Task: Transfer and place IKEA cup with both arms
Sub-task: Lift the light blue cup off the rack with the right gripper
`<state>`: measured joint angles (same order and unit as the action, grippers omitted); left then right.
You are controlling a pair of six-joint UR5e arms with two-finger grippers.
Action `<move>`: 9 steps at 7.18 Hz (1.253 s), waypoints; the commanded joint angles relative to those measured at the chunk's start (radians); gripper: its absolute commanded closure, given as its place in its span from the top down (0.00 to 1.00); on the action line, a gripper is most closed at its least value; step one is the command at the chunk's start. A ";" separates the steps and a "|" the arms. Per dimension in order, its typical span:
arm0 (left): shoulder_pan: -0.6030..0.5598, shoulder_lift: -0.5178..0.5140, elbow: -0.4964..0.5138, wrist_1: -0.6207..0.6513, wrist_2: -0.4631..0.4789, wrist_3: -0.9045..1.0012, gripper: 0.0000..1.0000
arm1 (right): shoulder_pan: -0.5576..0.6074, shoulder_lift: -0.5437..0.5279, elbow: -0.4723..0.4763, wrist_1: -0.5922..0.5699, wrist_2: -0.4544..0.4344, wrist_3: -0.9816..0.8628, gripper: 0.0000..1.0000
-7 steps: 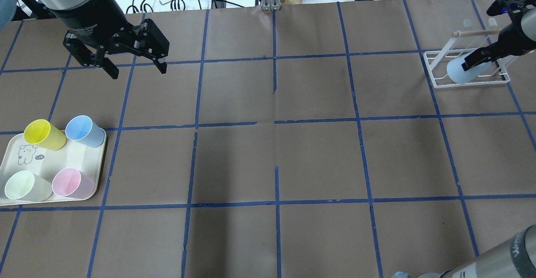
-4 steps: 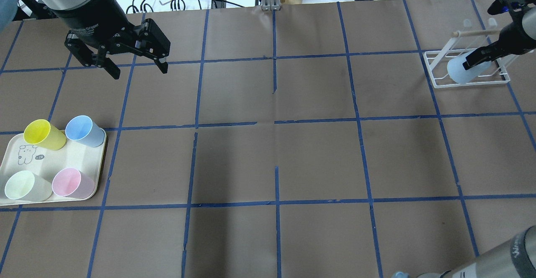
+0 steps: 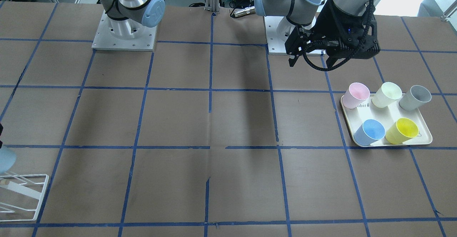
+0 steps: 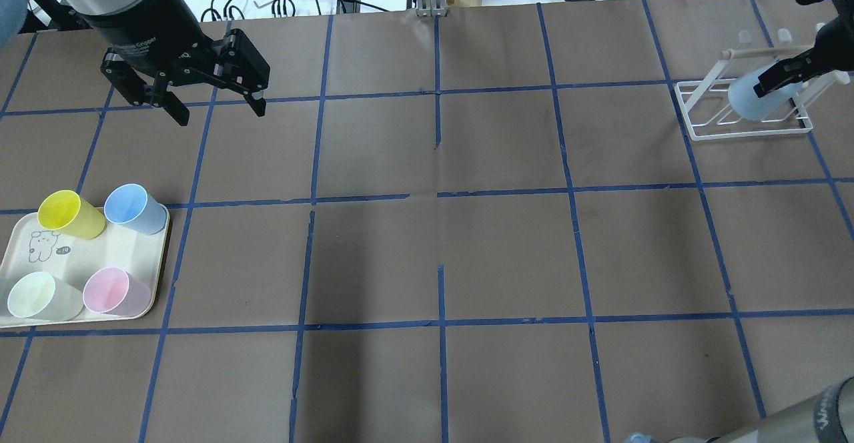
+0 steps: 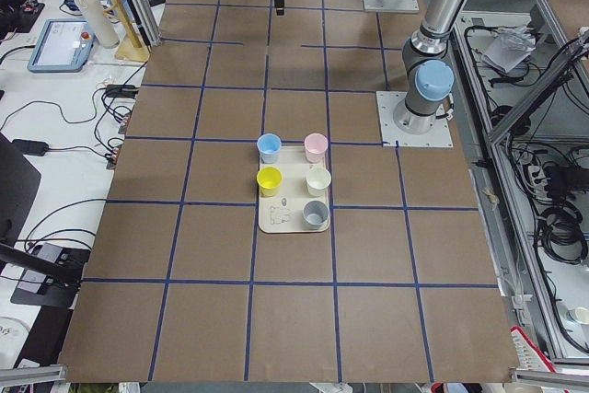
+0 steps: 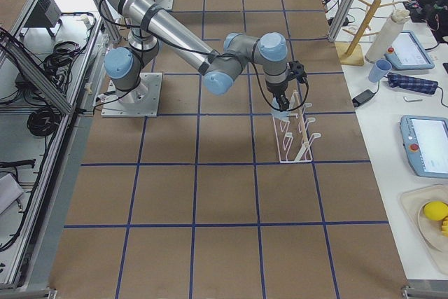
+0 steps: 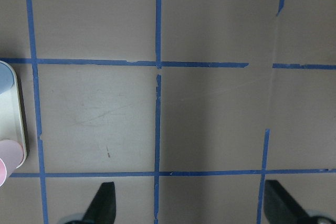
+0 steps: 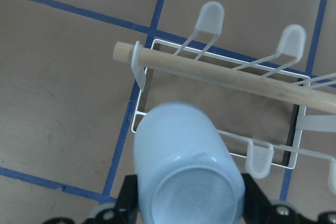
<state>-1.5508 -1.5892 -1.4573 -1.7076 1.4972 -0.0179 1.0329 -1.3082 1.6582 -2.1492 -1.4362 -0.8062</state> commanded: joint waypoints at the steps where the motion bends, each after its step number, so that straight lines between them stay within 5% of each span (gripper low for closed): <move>1: 0.000 0.000 -0.003 -0.003 -0.009 -0.001 1.00 | 0.001 -0.087 -0.001 0.084 -0.020 0.001 0.00; 4: 0.023 0.012 -0.003 -0.044 -0.077 0.010 1.00 | 0.013 -0.219 0.000 0.173 -0.040 -0.005 0.00; 6: 0.083 0.017 -0.017 -0.098 -0.251 0.013 1.00 | 0.129 -0.240 -0.003 0.305 0.090 0.031 0.00; 7: 0.092 0.029 -0.028 -0.095 -0.267 0.013 1.00 | 0.177 -0.238 -0.009 0.380 0.253 0.082 0.00; 9: 0.097 0.034 -0.058 -0.096 -0.500 0.013 1.00 | 0.220 -0.246 -0.018 0.504 0.556 0.212 0.00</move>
<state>-1.4595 -1.5578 -1.4927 -1.8026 1.1425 -0.0047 1.2214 -1.5490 1.6463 -1.7340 -1.0632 -0.6635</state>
